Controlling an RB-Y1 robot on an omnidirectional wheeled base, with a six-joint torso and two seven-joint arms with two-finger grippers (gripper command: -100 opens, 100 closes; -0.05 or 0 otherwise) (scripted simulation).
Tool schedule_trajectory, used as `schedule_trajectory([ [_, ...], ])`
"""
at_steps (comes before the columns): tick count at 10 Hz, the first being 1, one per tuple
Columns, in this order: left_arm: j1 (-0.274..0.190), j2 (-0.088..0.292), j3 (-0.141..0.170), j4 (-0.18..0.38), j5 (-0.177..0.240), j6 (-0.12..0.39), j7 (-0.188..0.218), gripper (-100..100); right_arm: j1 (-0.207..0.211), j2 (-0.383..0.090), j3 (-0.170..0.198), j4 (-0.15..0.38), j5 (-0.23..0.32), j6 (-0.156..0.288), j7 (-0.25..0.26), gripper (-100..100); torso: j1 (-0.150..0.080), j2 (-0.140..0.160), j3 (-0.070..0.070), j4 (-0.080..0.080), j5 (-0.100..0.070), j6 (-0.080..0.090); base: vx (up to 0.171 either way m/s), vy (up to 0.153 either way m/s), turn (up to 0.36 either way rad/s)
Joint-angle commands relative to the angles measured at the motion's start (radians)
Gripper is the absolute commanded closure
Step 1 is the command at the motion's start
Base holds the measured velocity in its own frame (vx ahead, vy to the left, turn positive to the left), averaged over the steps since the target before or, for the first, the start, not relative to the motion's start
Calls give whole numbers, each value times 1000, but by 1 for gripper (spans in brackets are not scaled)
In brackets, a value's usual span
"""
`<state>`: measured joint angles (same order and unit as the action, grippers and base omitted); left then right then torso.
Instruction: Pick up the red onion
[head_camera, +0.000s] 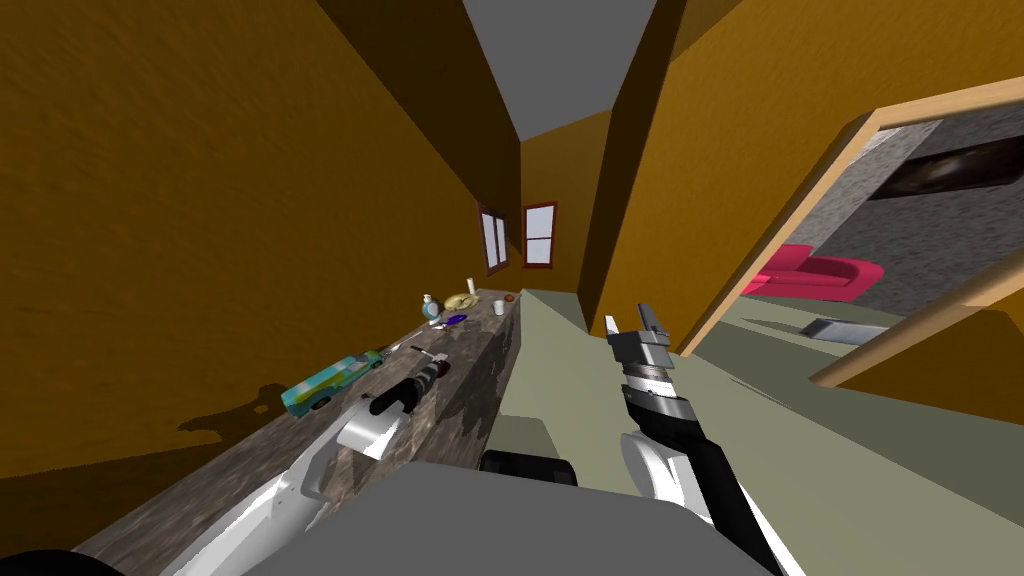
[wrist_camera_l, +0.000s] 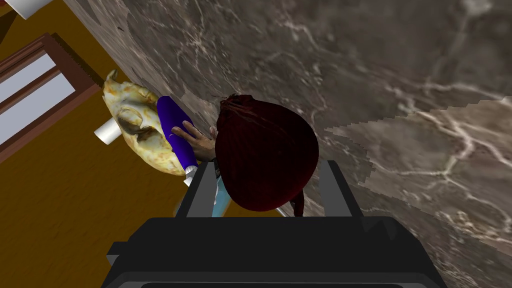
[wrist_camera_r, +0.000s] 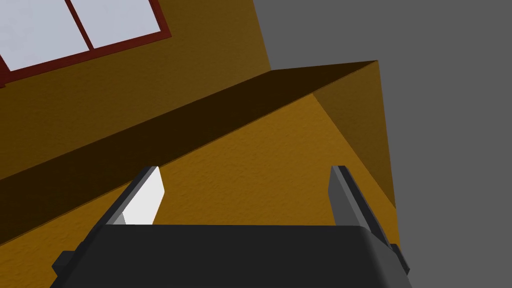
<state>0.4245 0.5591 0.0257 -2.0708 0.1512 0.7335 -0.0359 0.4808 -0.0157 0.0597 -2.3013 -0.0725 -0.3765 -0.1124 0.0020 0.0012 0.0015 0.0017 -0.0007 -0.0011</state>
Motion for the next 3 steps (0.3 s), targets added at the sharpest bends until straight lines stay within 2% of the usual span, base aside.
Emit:
schedule_trajectory([
  [1, -2, 2, -16, -12, -27, 9, 46, 100, 0, 0, 0, 0, 0, 0, 0, 0, 0, 0, 0, 0, 0, 0, -8, 39, 0],
  [2, 1, 3, -10, -10, -17, 5, 26, 100, 0, 0, 0, 0, 0, 0, 0, 0, 0, 0, 0, 0, 0, 0, -3, 12, -3],
  [3, 1, 3, -11, -11, -19, 6, 32, 0, 0, 0, 0, 0, 0, 0, 0, 0, -2, 0, 0, 0, 0, 0, 0, 0, 0],
])
